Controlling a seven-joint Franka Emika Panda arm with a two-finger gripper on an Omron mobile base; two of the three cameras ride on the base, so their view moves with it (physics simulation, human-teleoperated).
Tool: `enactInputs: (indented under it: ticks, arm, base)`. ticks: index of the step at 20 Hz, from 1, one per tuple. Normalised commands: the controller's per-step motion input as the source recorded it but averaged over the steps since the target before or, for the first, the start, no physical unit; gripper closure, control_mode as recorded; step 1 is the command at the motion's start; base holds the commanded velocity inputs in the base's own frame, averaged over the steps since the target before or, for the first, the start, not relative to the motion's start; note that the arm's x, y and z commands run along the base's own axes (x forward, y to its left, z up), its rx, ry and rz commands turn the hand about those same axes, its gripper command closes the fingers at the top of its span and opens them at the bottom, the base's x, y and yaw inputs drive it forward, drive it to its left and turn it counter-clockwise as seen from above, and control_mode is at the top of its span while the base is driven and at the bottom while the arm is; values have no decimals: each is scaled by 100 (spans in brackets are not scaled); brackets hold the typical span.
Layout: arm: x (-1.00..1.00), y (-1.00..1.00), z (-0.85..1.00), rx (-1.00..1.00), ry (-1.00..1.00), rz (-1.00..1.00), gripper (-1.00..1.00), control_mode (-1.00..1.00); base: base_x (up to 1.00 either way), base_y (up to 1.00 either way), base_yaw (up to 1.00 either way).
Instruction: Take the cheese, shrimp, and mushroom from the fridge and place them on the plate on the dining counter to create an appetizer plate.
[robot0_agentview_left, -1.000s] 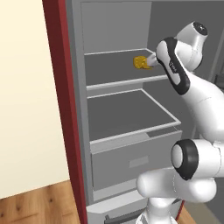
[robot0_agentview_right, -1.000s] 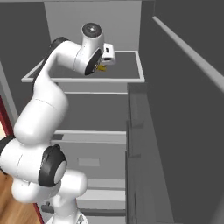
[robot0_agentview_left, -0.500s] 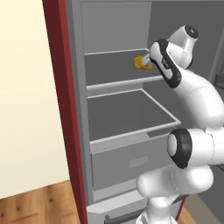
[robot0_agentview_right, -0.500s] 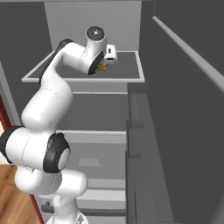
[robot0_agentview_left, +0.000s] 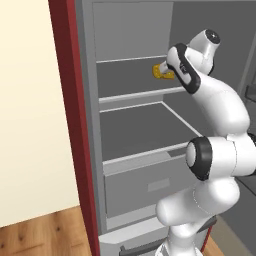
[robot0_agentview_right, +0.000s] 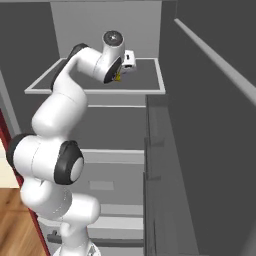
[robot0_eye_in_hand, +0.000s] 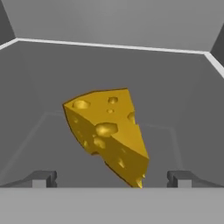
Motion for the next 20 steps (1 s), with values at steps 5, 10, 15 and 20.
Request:
enactInputs:
  ticks: [5, 10, 15, 20]
  arm:
    - [25, -9, -1, 0, 0, 4, -100, -100]
    - [21, 0, -12, 0, 0, 4, -100, -100]
    - [13, 3, -19, 0, 0, 3, -100, -100]
    - [24, 8, -16, 0, 0, 4, -100, -100]
  base:
    - [0, 0, 0]
    - [0, 0, 0]
    - [0, 0, 0]
    - [0, 0, 0]
